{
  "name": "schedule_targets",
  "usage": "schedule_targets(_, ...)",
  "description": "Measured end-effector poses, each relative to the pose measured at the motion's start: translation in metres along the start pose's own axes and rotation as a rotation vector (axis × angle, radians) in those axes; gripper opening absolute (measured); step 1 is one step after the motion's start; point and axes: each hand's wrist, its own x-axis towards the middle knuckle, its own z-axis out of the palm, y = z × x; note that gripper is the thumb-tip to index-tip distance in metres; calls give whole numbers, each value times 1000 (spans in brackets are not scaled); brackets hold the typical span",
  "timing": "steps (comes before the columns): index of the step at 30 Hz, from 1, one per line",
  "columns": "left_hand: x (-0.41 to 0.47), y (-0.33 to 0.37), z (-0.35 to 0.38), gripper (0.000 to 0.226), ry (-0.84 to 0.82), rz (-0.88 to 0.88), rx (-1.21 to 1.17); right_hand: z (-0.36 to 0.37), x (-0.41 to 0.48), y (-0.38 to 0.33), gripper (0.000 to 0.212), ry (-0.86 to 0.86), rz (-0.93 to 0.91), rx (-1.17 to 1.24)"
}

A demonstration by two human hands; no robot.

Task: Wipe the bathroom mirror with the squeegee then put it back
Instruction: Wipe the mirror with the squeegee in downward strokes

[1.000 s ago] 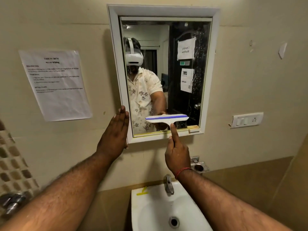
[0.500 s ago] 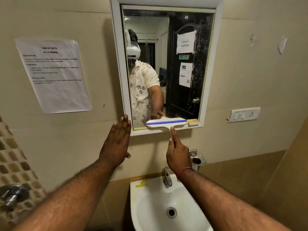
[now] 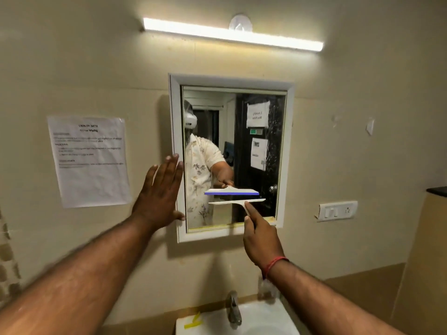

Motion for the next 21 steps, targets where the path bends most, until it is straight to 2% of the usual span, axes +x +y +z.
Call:
schedule_targets(9,116,-3,-115,172,4,-89,203,-81,85,-94,46,201,-292,89)
schedule_targets(14,141,-10,-123,169,-24,-152,255,-107,124,-140,47,275,-407,26)
schedule_targets(17,145,-16,-117,180,-73,-214,149,-107,143,-155,47,288,-434,25)
schedule_targets(21,145,-25,-117,188,-85,-202,95,-106,159,-165,47,321,-425,19)
